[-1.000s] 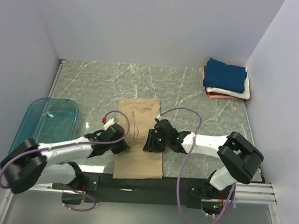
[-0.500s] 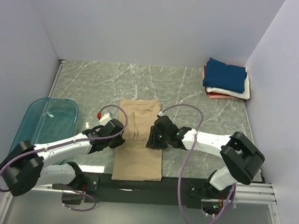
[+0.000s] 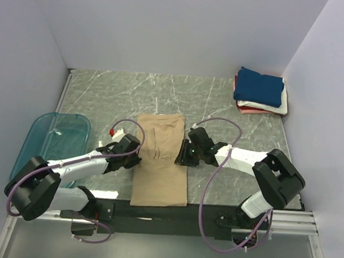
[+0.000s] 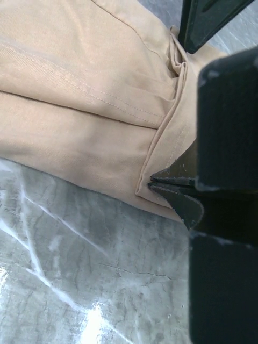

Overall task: Fold and stack the t-shirts
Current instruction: Fold the tshirt

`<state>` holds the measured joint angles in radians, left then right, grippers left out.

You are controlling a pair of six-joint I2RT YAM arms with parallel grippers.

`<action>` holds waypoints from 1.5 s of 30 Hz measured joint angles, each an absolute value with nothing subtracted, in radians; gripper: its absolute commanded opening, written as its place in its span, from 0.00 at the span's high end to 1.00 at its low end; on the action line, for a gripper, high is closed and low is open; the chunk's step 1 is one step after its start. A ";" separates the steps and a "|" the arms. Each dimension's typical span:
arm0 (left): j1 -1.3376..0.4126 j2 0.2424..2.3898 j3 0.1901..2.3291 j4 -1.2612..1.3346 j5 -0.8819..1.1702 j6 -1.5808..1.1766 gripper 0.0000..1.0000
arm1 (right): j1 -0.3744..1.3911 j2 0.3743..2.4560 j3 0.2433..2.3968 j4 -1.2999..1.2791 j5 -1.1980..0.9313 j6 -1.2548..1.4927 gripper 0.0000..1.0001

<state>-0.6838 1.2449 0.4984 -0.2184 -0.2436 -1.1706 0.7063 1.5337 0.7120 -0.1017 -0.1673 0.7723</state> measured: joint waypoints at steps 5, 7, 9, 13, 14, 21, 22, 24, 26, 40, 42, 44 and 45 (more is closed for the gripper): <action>-0.682 1.208 0.505 -0.263 -0.241 -1.145 0.97 | 0.658 1.499 0.699 -0.115 -0.199 0.753 0.57; -0.680 1.184 0.534 -0.314 -0.242 -1.123 0.89 | 0.634 1.468 0.704 -0.144 -0.191 0.738 0.57; -0.675 1.167 0.583 -0.344 -0.245 -1.098 0.83 | 0.601 1.442 0.725 -0.174 -0.185 0.720 0.57; -0.637 1.173 0.730 -0.361 -0.239 -1.038 0.81 | 0.522 1.477 0.858 -0.207 -0.188 0.683 0.57; -0.624 1.186 0.764 -0.354 -0.234 -1.027 0.81 | 0.507 1.505 0.906 -0.202 -0.189 0.673 0.57; -0.543 1.427 0.967 -0.287 -0.151 -0.935 0.88 | 0.449 1.805 1.234 -0.204 -0.192 0.615 0.57; -0.539 1.469 0.991 -0.282 -0.134 -0.923 0.89 | 0.445 1.849 1.269 -0.209 -0.193 0.610 0.57; -0.537 1.539 1.032 -0.282 -0.110 -0.902 0.92 | 0.435 1.916 1.316 -0.216 -0.194 0.602 0.56; -0.537 1.594 1.065 -0.278 -0.095 -0.890 0.99 | 0.423 1.980 1.354 -0.234 -0.201 0.595 0.55; -0.514 1.815 1.097 -0.285 -0.139 -0.860 0.99 | 0.390 2.142 1.513 -0.271 -0.240 0.581 0.66; -0.512 1.819 1.108 -0.290 -0.152 -0.859 0.99 | 0.390 2.154 1.530 -0.278 -0.245 0.576 0.80; -0.511 1.828 1.114 -0.294 -0.159 -0.859 0.99 | 0.390 2.163 1.545 -0.290 -0.247 0.576 0.91; -0.511 1.830 1.117 -0.295 -0.160 -0.859 0.99 | 0.390 2.166 1.553 -0.297 -0.247 0.573 0.93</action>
